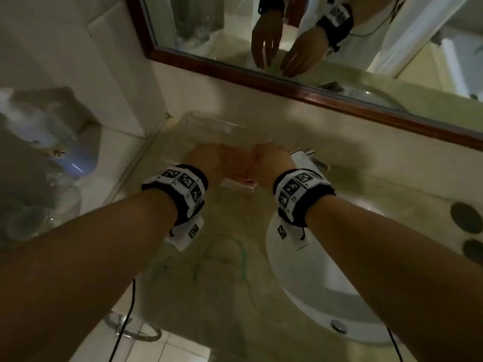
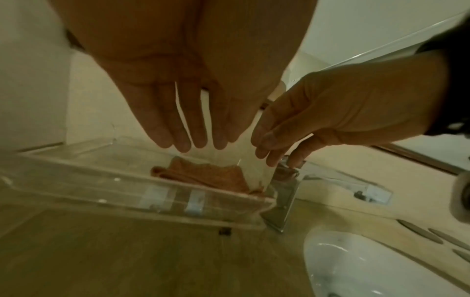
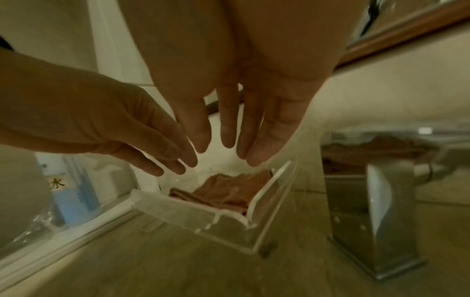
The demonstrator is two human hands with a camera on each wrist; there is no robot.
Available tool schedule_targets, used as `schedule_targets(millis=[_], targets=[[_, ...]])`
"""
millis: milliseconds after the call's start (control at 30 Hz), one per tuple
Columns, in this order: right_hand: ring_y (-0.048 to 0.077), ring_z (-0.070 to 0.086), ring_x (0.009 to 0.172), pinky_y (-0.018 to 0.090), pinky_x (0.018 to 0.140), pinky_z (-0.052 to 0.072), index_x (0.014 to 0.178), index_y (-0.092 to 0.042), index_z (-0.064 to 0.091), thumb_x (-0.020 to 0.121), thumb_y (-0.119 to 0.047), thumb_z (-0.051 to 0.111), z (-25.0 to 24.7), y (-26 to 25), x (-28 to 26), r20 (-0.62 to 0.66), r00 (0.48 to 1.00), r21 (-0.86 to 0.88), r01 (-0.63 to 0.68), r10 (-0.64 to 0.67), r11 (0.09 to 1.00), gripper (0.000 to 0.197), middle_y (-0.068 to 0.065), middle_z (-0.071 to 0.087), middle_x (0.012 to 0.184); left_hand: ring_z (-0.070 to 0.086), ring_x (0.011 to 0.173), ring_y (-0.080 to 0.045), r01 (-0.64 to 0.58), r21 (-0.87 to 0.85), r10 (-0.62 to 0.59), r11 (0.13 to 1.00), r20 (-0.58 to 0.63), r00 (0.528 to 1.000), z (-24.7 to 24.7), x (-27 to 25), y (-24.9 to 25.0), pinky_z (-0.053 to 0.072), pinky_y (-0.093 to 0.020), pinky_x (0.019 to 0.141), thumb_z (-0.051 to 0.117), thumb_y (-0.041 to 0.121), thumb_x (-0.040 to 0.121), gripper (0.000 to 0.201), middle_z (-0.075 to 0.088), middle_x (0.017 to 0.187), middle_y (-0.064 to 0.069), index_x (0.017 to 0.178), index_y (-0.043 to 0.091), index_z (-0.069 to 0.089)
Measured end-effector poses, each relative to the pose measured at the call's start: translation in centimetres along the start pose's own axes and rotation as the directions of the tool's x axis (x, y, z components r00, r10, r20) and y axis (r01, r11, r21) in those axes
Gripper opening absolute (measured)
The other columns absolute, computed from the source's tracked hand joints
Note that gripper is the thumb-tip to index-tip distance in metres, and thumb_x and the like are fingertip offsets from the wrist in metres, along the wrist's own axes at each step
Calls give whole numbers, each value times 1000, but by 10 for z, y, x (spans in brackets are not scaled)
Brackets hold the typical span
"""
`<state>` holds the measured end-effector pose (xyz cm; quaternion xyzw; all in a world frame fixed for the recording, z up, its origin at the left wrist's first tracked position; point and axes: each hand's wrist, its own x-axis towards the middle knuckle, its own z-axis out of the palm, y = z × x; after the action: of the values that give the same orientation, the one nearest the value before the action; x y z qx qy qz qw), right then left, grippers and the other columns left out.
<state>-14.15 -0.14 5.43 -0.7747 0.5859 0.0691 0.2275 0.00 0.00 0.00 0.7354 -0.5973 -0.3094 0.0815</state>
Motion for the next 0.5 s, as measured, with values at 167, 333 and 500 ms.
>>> schedule_targets(millis=[167, 333, 500], targets=[[36, 54, 117, 37, 86, 42, 134, -6, 44, 101, -21, 33, 10, 2, 14, 90, 995, 31, 47, -50, 998, 38, 17, 54, 134, 64, 78, -28, -35, 141, 36, 989, -3, 999, 21, 30, -22, 53, -35, 71, 51, 30, 93, 28, 72, 96, -10, 95, 12, 73], [33, 62, 104, 31, 72, 40, 131, -23, 54, 97, -38, 45, 30, 9, 38, -3, 997, 99, 74, -74, 992, 38, 12, 65, 117, 67, 85, -30, -27, 116, 35, 993, -63, 997, 27, 42, -26, 53, -35, 71, 64, 26, 85, 19, 70, 96, -9, 95, 13, 73], [34, 59, 107, 34, 75, 43, 130, -16, 51, 95, -37, 49, 45, 16, 53, -40, 998, 106, 47, -43, 993, 40, 15, 59, 119, 65, 103, -30, -29, 71, 38, 997, -120, 992, 31, 49, -26, 53, -34, 87, 74, 28, 80, 41, 69, 118, -8, 120, 24, 67]])
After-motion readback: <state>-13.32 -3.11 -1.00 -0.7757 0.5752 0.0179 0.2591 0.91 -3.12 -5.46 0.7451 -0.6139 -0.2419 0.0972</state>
